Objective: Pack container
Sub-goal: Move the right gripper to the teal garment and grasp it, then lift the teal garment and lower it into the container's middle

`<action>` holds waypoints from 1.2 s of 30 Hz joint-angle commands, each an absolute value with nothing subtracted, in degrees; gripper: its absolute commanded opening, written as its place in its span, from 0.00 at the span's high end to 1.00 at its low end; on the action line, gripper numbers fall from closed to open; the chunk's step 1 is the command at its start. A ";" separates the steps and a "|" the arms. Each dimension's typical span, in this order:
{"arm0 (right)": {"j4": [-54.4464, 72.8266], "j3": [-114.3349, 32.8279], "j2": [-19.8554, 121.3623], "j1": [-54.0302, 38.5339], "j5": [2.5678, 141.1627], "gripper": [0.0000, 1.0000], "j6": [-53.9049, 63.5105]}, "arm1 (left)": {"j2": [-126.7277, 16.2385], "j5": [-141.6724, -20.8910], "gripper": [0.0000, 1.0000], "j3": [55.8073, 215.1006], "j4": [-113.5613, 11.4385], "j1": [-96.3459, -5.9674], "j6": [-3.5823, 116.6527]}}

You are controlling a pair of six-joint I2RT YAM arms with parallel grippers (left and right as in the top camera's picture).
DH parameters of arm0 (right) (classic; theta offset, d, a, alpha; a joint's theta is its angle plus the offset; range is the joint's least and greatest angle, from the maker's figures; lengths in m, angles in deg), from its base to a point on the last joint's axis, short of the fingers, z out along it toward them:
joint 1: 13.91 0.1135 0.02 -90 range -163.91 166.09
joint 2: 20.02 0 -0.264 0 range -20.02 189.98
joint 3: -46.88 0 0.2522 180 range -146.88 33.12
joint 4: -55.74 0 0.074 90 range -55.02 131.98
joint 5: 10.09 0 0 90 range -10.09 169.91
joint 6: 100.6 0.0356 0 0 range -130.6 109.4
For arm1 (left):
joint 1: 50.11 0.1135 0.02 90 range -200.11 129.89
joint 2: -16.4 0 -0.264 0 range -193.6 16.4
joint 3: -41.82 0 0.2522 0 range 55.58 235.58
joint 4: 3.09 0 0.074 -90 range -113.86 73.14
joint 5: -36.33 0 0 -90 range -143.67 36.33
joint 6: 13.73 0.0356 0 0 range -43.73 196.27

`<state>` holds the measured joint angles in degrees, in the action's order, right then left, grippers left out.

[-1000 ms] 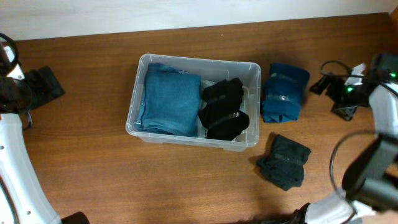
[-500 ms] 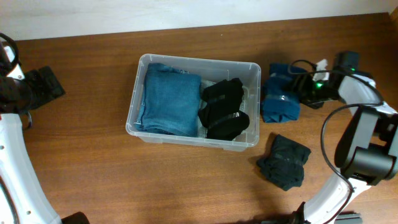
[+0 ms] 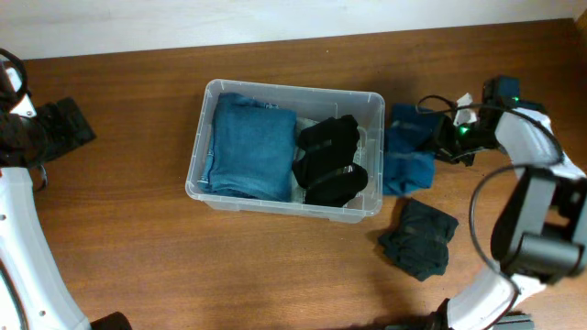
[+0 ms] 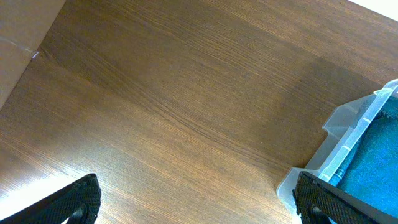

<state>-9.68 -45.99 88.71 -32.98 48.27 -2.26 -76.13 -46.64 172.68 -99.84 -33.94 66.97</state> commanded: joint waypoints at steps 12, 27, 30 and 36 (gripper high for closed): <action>0.76 -46.71 49.37 -21.66 31.48 0.96 12.37 | -76.04 -46.79 0.00 172.63 -99.68 -33.81 66.86; 7.02 -46.67 74.15 2.64 49.17 0.96 31.93 | -76.06 -46.79 0.00 172.63 -99.68 -33.81 66.86; 5.35 -46.67 79.57 2.58 52.29 0.96 31.71 | -76.04 -46.79 0.00 172.63 -99.68 -33.81 66.86; -2.54 -46.67 83.42 2.51 68.29 0.42 25.83 | -76.04 -46.79 0.00 172.63 -99.68 -33.81 66.86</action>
<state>-0.24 -45.84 83.16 2.43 56.40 29.26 -76.13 -46.66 172.68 -99.84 -33.94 66.97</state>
